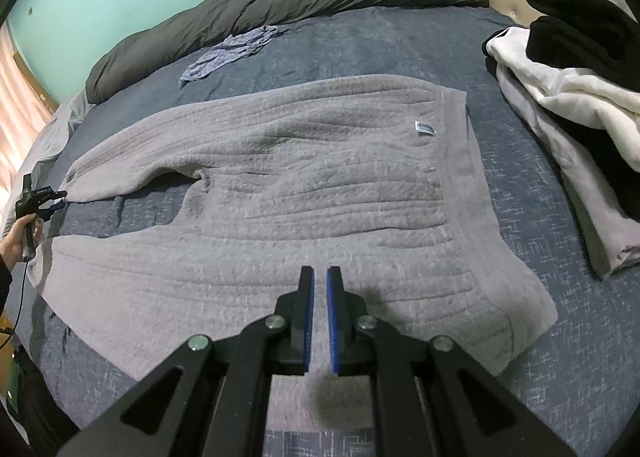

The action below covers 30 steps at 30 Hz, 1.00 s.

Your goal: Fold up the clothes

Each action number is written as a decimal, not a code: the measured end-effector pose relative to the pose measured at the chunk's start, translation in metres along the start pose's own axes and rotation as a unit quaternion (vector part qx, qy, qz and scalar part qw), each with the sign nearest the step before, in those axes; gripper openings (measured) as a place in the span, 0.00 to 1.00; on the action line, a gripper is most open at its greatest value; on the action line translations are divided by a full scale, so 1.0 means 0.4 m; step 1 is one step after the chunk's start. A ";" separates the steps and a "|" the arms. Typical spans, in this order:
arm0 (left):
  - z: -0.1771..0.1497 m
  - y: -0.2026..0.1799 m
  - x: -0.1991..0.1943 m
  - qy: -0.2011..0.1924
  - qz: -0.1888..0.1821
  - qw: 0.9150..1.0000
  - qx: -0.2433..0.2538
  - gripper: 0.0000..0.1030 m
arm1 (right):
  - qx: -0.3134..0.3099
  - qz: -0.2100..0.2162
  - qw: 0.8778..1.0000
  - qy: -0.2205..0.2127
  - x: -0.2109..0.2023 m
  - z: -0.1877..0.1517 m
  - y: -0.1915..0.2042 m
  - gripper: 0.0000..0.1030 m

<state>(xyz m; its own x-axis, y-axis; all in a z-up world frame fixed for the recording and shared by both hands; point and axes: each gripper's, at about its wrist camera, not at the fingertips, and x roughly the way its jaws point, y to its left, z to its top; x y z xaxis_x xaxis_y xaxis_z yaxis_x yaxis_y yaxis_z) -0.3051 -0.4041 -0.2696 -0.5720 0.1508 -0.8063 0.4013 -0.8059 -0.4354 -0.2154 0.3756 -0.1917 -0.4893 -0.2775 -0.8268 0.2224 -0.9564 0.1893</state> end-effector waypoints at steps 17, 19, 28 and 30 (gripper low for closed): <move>0.033 0.021 -0.134 -0.033 0.045 0.998 0.029 0.04 | 0.002 0.019 1.000 0.003 -0.004 0.001 0.003 0.06; 0.014 0.033 -0.098 -0.008 0.047 0.999 0.026 0.04 | 0.005 0.022 1.000 0.010 0.001 -0.001 -0.004 0.06; -0.013 0.063 -0.121 -0.020 0.071 0.997 0.031 0.30 | 0.010 0.023 1.000 0.016 0.017 -0.010 -0.015 0.06; -0.004 0.062 -0.152 -0.043 0.089 0.994 0.042 0.30 | 0.010 0.024 1.000 0.015 0.022 -0.007 -0.011 0.06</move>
<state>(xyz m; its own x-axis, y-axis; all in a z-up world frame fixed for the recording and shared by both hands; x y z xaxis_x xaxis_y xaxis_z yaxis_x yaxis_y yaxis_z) -0.2590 -0.4323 -0.2320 -0.5574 -0.0453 -0.8290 0.4430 -0.8607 -0.2508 -0.2184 0.3777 -0.2011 -0.4527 -0.3206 -0.8321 0.2287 -0.9437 0.2392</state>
